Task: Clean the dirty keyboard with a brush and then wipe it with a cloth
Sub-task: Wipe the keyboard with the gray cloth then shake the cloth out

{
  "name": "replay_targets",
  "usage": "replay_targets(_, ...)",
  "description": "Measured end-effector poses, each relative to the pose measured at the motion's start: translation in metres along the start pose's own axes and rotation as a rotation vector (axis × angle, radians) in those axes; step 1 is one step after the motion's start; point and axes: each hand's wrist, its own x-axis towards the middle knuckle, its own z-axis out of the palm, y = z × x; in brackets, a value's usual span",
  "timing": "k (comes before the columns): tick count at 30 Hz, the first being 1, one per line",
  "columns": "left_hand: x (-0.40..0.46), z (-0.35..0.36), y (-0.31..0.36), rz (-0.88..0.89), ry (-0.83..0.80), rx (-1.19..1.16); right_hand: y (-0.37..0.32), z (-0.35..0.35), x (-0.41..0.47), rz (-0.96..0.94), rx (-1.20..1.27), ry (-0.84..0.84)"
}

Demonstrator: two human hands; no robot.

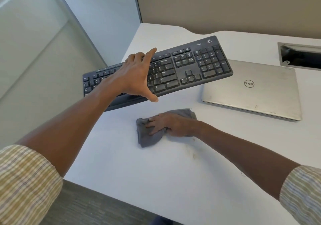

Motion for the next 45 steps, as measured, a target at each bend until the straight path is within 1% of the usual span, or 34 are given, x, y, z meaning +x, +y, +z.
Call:
replay_targets(3,-0.002,0.003,0.008,-0.003,-0.012,0.008,-0.004,0.011,-0.033,-0.017,0.013,-0.024)
replay_targets(12,-0.010,0.018,0.043,0.027,-0.042,-0.008,-0.018,0.029,-0.120,0.050,0.093,-0.004)
replay_targets(14,-0.013,0.021,0.051,0.033,-0.042,-0.004,-0.021,0.026,-0.132,0.084,0.135,-0.003)
replay_targets(16,-0.014,0.024,0.059,0.041,-0.033,0.009,-0.028,0.014,-0.139,0.137,0.212,0.036)
replay_targets(20,-0.015,0.030,0.071,0.049,-0.028,0.019,-0.039,-0.008,-0.160,0.205,0.335,0.281)
replay_targets(22,-0.014,0.033,0.075,0.055,-0.025,0.022,-0.040,-0.008,-0.180,0.289,0.380,0.384)
replay_targets(24,-0.013,0.035,0.080,0.061,-0.015,0.023,-0.043,-0.004,-0.202,0.403,0.458,0.536)
replay_targets(26,-0.013,0.036,0.085,0.065,-0.015,0.021,-0.044,0.000,-0.222,0.489,0.587,0.738)
replay_targets(28,-0.013,0.038,0.089,0.074,-0.018,0.019,-0.047,0.007,-0.240,0.507,0.769,0.921)
replay_targets(31,-0.012,0.040,0.094,0.105,-0.007,0.031,-0.047,0.015,-0.265,0.528,0.980,1.116)
replay_targets(33,-0.010,0.041,0.097,0.122,0.001,0.041,-0.049,0.017,-0.283,0.562,1.030,1.219)
replay_targets(35,-0.009,0.042,0.100,0.135,-0.004,0.053,-0.053,0.018,-0.302,0.616,0.966,1.285)
replay_targets(38,-0.005,0.045,0.102,0.154,-0.006,0.063,-0.060,0.024,-0.330,0.741,0.733,1.331)
replay_targets(42,-0.002,0.045,0.102,0.166,-0.013,0.064,-0.067,0.047,-0.355,0.981,0.476,1.406)
replay_targets(45,-0.001,0.045,0.101,0.172,-0.013,0.063,-0.058,0.071,-0.358,1.142,0.271,1.464)
